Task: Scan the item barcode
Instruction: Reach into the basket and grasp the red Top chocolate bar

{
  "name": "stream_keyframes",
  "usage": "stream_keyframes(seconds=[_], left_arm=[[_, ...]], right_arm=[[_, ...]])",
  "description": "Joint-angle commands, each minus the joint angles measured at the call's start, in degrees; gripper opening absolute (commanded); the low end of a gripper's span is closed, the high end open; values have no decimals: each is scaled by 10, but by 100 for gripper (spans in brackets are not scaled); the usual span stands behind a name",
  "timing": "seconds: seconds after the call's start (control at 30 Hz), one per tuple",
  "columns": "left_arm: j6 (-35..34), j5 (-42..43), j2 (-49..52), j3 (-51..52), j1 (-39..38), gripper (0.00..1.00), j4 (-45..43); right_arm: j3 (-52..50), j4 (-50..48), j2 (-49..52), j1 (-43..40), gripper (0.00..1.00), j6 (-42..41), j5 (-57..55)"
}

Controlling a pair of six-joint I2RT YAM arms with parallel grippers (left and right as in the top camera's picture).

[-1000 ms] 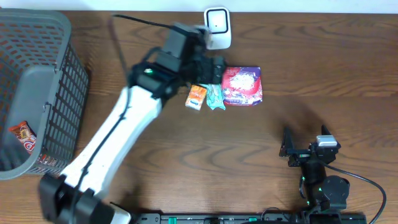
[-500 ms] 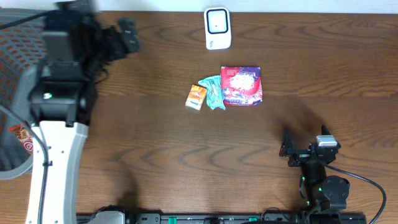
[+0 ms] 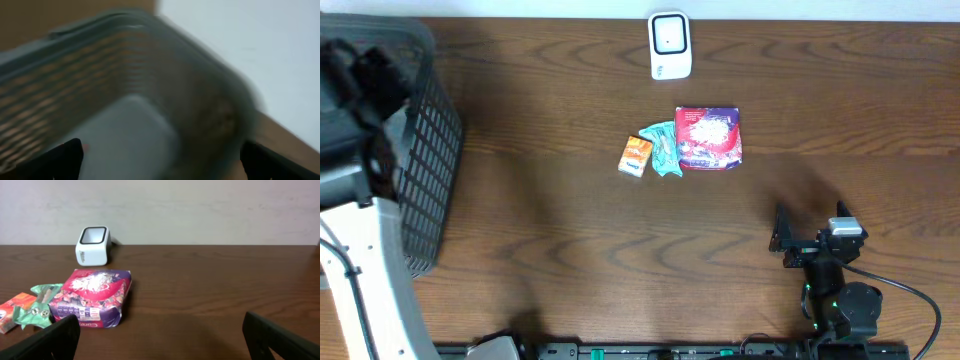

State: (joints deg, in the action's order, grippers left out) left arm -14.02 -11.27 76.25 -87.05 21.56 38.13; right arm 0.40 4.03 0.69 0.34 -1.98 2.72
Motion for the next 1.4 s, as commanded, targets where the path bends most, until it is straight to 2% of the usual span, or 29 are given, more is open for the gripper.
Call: stream_keyframes(seconds=[0.0,0.17,0.33,0.37,0.47,1.17,1.37], left_arm=[[9,-37,-7,-6,55,100,26],[9,-36,10,-3,131,100,86],[9,-36,39,15,171,99,115],[9,-36,47,16,174,98,123],[9,-36,75,16,175,81,144],[-1,-37,257,18,181,81,227],[-4,-37,285,32,195,81,224]], right_arm=[[0,3,-4,-2,99,-6,-5],[0,3,-4,-2,99,-6,-5],[0,3,-4,-2,99,-6,-5],[0,3,-4,-2,99,-6,-5],[0,3,-4,-2,99,-6,-5],[0,2,-4,-2,99,-6,-5],[0,3,-4,-2,99,-6,-5]])
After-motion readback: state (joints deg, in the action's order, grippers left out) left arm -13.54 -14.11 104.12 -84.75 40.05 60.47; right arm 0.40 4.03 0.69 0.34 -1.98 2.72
